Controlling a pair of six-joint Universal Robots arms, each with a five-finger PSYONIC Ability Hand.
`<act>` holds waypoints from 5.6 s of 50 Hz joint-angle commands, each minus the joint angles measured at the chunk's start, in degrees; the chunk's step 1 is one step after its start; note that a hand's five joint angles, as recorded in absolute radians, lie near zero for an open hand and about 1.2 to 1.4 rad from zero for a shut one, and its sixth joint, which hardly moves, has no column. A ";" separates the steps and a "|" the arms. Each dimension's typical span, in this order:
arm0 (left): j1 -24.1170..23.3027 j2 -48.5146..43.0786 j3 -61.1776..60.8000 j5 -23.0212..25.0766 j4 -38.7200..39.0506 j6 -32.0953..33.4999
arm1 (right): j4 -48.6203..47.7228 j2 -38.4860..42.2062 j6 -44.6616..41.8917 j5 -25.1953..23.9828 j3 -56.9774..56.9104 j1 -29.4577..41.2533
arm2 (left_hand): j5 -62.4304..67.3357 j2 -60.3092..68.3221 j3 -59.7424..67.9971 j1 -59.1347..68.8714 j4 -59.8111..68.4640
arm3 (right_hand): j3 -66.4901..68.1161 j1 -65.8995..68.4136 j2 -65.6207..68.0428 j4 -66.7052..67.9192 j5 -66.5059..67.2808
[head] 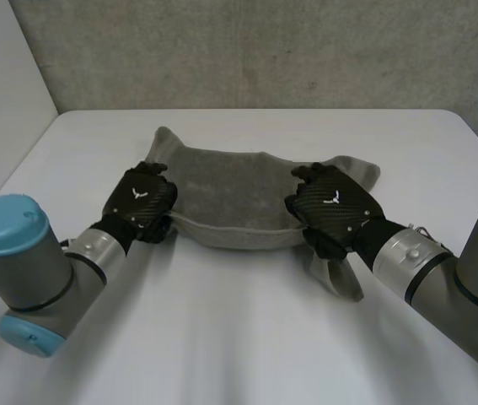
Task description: Fold the towel.
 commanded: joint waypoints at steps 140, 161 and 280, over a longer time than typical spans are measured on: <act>1.77 12.17 -2.73 -10.14 -11.22 -0.40 | -6.91 -6.21 23.58 16.94 17.10 5.65 | 3.00 2.55 -2.83 4.31 -3.18 | -0.70 -62.10 -64.42 -3.32 -64.35; 1.59 14.81 -2.90 -10.66 -11.75 -3.56 | -12.54 9.86 36.50 20.35 3.67 14.34 | 3.00 2.55 -2.83 4.31 -3.18 | -0.70 -62.10 -64.42 -3.32 -64.35; 10.99 8.04 -6.14 -1.52 6.28 -6.30 | 3.63 3.02 3.45 -13.56 -12.34 -7.71 | 3.00 2.55 -2.83 4.31 -3.18 | -0.70 5.63 3.31 -3.32 3.38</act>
